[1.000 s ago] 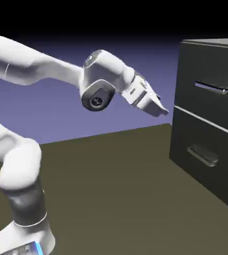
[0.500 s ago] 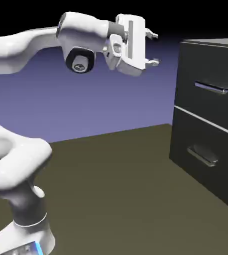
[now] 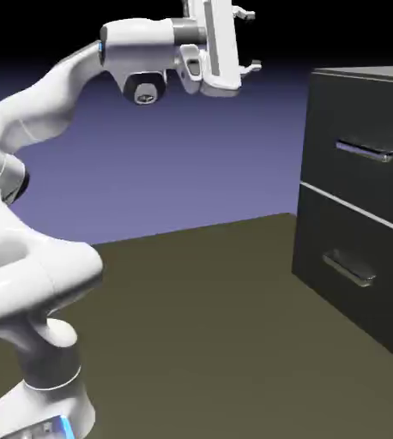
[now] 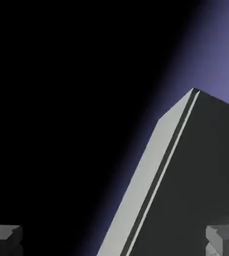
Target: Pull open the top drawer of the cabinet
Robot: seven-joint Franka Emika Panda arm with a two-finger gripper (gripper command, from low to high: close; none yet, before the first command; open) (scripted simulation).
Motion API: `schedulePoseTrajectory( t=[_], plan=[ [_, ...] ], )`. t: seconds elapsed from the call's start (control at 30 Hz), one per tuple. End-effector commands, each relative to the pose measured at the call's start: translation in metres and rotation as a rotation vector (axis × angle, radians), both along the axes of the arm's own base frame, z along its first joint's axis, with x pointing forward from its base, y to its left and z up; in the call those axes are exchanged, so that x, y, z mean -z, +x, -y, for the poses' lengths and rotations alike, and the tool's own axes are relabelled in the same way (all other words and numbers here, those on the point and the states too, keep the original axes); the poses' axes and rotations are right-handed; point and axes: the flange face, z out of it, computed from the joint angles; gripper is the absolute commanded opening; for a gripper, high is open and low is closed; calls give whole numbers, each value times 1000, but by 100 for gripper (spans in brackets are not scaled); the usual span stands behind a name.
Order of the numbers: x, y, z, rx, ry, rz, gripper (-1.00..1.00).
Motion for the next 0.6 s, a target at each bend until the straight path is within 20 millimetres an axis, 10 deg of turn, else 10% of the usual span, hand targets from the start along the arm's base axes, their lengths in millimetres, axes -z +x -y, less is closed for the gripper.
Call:
schedulePoseTrajectory(
  t=[0.0, 0.3, 0.57],
  plan=[
    [4, 9, -6, -9, 13, 10, 0],
    [70, 108, -38, -99, 142, 42, 0],
    [173, 211, -11, -162, 307, 3, 0]
  ],
)
